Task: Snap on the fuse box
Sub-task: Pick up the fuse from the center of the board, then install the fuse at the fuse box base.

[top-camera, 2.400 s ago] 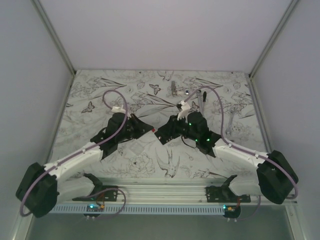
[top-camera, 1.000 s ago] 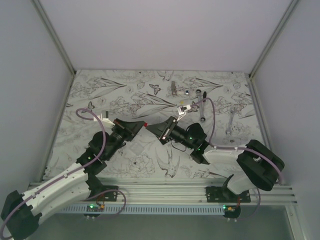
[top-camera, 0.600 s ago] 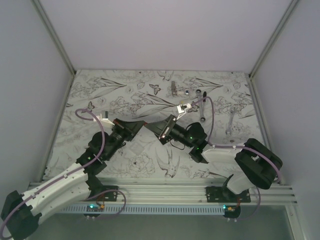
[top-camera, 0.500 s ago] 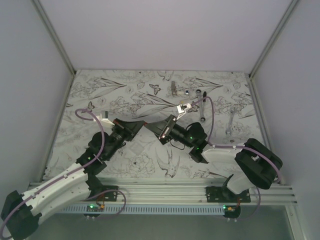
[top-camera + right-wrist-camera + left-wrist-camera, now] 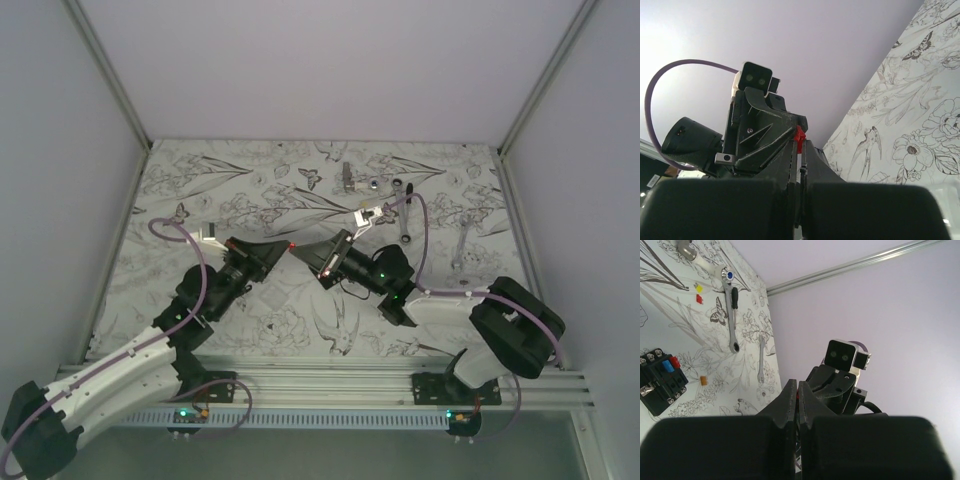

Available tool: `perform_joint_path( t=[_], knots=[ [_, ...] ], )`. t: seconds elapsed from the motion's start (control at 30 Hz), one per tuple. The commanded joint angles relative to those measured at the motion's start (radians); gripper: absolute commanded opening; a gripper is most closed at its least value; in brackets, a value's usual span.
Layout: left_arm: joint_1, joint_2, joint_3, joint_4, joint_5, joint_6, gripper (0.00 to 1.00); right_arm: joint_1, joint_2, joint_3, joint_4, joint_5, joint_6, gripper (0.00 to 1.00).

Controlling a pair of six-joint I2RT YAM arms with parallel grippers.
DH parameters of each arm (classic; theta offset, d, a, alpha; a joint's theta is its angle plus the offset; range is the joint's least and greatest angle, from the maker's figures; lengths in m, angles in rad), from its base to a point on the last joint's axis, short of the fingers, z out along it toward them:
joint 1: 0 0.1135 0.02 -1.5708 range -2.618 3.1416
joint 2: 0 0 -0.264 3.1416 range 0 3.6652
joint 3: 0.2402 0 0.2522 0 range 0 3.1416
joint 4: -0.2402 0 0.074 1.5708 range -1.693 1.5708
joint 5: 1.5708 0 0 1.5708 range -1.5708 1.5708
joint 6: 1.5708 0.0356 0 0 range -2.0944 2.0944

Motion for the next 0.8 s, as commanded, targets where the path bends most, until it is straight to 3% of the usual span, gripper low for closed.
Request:
perform_joint_path(
  t=[0.0,0.03,0.17,0.4,0.57,0.77],
  knots=[
    [-0.006,-0.010,-0.045,0.010,-0.011,-0.017,0.00,0.005,-0.024,0.024,0.010,-0.002,-0.056,0.00],
    [-0.005,-0.014,-0.054,0.009,-0.018,-0.010,0.00,0.002,-0.035,0.025,-0.020,-0.005,-0.072,0.00],
    [-0.005,-0.047,-0.064,-0.038,-0.045,0.066,0.15,-0.018,-0.086,0.031,-0.200,-0.020,-0.164,0.00],
    [-0.002,-0.126,-0.064,-0.228,-0.063,0.236,0.34,-0.051,-0.163,0.167,-0.764,-0.031,-0.446,0.00],
    [0.000,-0.170,-0.024,-0.437,-0.040,0.370,0.43,-0.053,-0.163,0.298,-1.167,0.081,-0.644,0.00],
    [0.003,-0.156,0.051,-0.690,-0.074,0.460,0.60,-0.052,-0.110,0.430,-1.451,0.198,-0.793,0.00]
  ],
)
